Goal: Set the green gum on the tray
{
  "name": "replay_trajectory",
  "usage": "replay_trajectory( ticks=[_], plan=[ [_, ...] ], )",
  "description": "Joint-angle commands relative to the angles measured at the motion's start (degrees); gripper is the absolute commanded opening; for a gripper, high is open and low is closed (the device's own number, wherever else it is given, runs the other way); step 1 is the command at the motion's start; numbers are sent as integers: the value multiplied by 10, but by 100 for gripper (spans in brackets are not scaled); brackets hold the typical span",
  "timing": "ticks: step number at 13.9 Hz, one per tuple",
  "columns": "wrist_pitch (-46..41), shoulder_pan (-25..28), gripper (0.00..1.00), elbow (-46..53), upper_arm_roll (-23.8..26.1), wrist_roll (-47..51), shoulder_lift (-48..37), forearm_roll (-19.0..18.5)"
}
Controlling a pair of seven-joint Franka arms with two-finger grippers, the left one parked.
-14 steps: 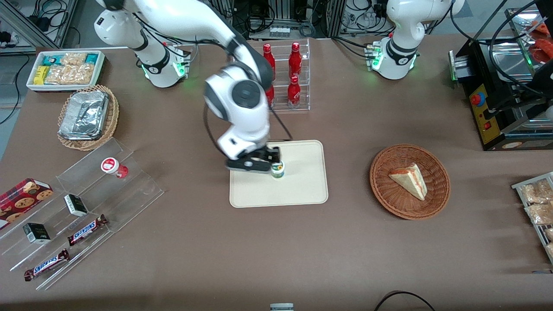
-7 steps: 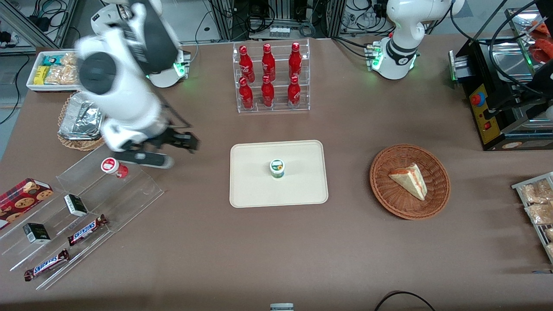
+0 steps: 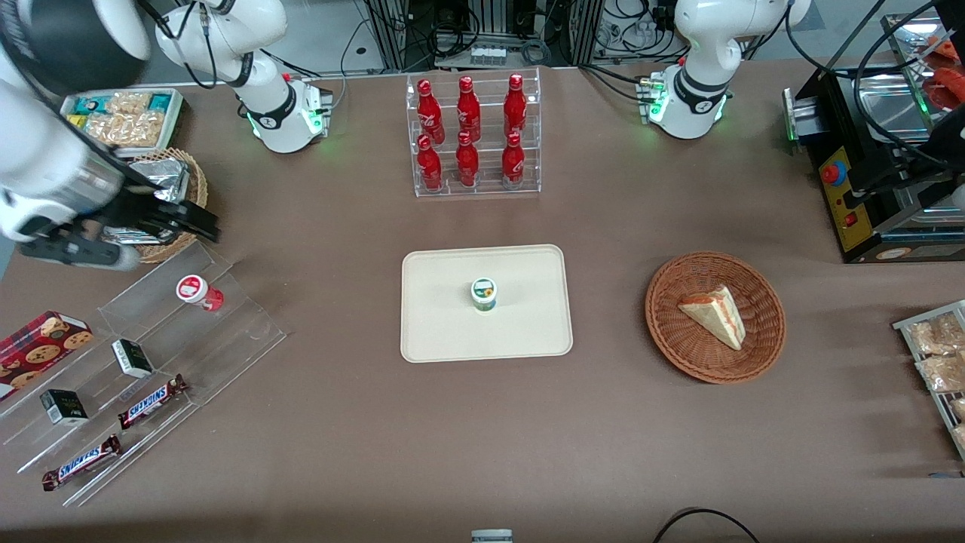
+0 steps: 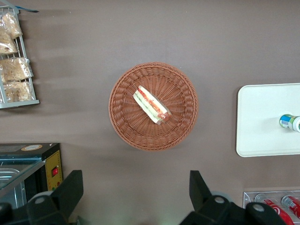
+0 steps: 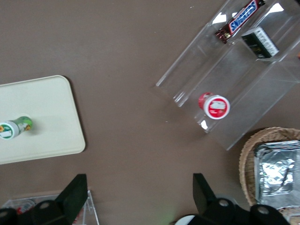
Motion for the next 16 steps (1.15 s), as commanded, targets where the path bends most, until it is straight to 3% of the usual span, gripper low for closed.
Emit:
replay_trajectory(
  ticks=[1,6,16],
  plan=[
    [-14,-71,100,-17,47,-48,-30,-13],
    [-21,-127,100,-9,49,-149,-36,-14],
    [3,-145,100,22,42,-150,10,-15]
  ],
)
